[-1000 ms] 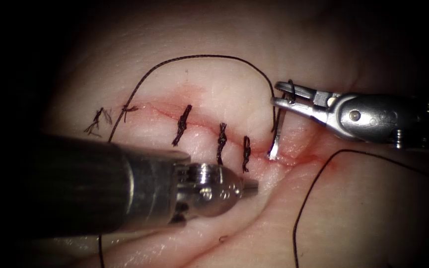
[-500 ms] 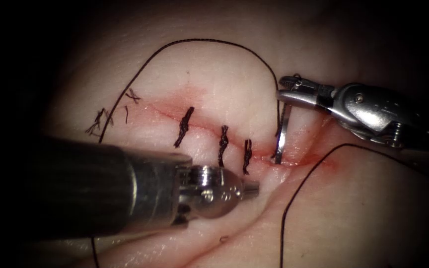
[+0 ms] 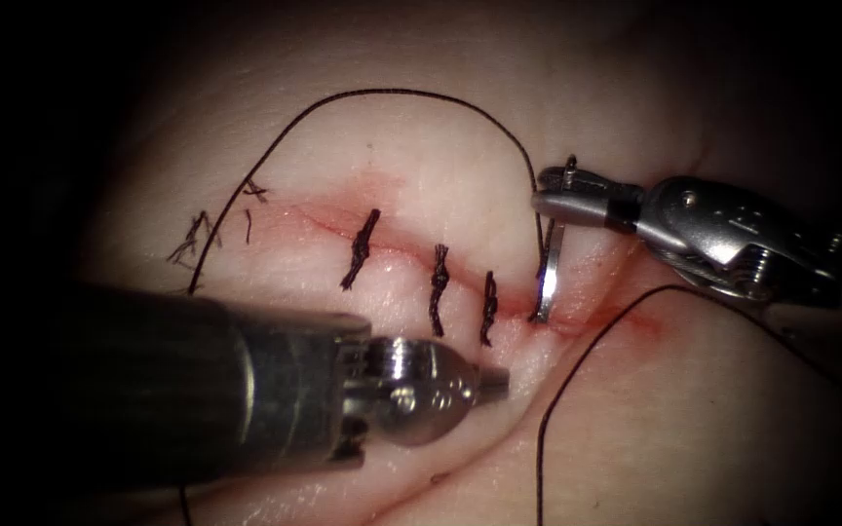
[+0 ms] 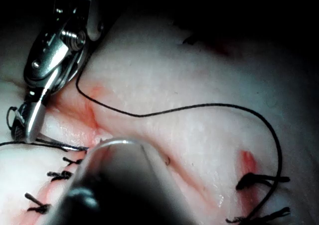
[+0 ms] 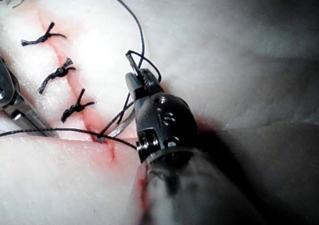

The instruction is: Wound Closure

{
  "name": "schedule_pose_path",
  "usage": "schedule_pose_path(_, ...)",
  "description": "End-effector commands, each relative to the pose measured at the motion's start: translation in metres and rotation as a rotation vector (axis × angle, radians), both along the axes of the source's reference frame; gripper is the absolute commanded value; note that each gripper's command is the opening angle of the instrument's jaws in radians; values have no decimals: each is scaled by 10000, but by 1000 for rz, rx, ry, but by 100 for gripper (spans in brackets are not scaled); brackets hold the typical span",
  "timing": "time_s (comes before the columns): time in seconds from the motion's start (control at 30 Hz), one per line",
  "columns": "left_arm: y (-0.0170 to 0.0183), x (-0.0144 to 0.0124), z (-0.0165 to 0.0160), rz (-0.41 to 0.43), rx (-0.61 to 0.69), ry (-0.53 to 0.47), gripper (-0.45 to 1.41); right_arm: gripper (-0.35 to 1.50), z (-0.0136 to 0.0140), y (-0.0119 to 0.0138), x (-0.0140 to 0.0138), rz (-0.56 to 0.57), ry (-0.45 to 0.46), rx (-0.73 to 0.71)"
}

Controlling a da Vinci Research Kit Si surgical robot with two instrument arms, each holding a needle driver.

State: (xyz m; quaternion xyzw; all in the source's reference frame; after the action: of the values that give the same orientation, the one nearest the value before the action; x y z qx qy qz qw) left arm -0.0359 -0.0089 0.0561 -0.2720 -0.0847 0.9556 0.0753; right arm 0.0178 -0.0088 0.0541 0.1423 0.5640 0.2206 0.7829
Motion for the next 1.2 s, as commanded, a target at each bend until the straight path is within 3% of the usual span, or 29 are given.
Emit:
schedule_pose_path(0.03,0,-6,1,-9,4,-3,-3,-35,2,5,7,4,2,12)
schedule_pose_path(0.27,-4,-19,-20,-4,-9,-9,-3,-35,0,6,6,-1,-3,21)
schedule_pose_path(0.47,0,-31,-9,-6,-14,-9,-3,-35,-1,7,4,-17,-12,26)
schedule_pose_path(0.83,-8,-11,27,-1,-16,-1,-5,-35,-4,12,1,-16,-10,33)
schedule_pose_path(1.2,-10,-9,34,-5,-1,-5,-5,-35,-5,12,5,-18,-10,36)
